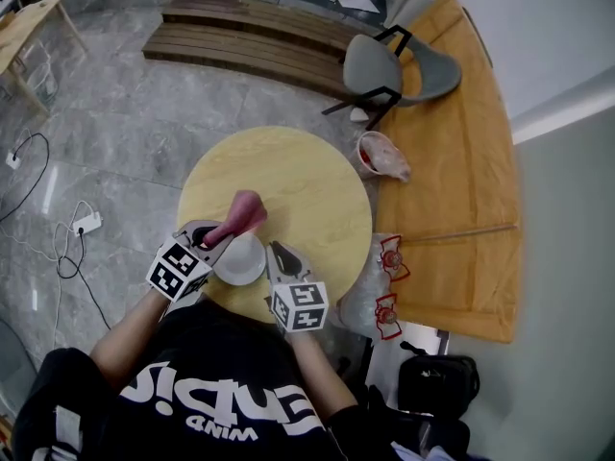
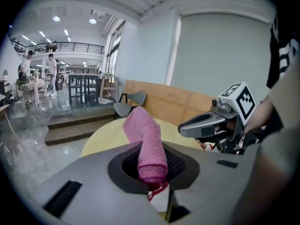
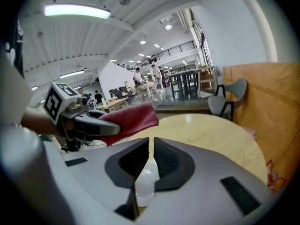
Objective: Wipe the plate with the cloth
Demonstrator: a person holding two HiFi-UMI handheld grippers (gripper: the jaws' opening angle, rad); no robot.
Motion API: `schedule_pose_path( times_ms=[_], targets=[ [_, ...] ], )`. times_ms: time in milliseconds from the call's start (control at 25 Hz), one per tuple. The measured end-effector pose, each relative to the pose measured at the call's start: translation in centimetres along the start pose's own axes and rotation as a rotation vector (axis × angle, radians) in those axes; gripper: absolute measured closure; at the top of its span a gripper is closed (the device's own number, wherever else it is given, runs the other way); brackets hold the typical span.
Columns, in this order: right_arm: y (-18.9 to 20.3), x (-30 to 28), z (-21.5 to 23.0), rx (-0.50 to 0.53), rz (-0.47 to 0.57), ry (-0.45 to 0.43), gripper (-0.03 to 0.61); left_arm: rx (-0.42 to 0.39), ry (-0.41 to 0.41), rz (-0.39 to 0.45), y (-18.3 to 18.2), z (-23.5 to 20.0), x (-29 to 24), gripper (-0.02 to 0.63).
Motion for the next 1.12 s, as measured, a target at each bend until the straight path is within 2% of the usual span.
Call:
schedule_pose_path(
  times_ms=[200, 320, 400, 520, 720, 1120],
  targets=[
    [-4.9, 3.5, -1.7, 0.112, 0.151, 0.04, 0.541, -0.043, -0.007, 0.212, -4.6, 1.2, 2.7, 0.568],
    [-6.5, 5.3, -2.3, 0.128, 0.215, 0.056, 0.546, -0.078, -0.018, 0.328, -6.4, 1.9, 4.2, 0.568],
    [-7.2, 6.3, -2.7, 0.132, 0.251, 0.061, 0.549, -0.089, -0.025, 0.376, -7.3, 2.5, 5.0, 0.568],
    [-8.4, 7.4, -3.2, 0.15, 0.294, 0.069, 0.552, -0.058, -0.025, 0.408, -8.8, 3.3, 6.3, 0.568],
    [-8.8, 7.8, -3.5, 0.144, 0.328, 0.075, 0.554, -0.037, -0.03, 0.436, -9.4, 3.7, 6.9, 0.568],
    [-8.8, 7.4, -3.8, 0.134, 0.337, 0.068, 0.556, -0.092, -0.044, 0.443, -9.0, 3.9, 6.6, 0.568]
  ],
)
Point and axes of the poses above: the fingertips, and each gripper's own axes: x backward along the fingers, z to its right, y out of its underside, the point moved 7 cm from there along x, backward along the fingers, and after that the axes turned 2 degrees about x, right-handed, at the moved point
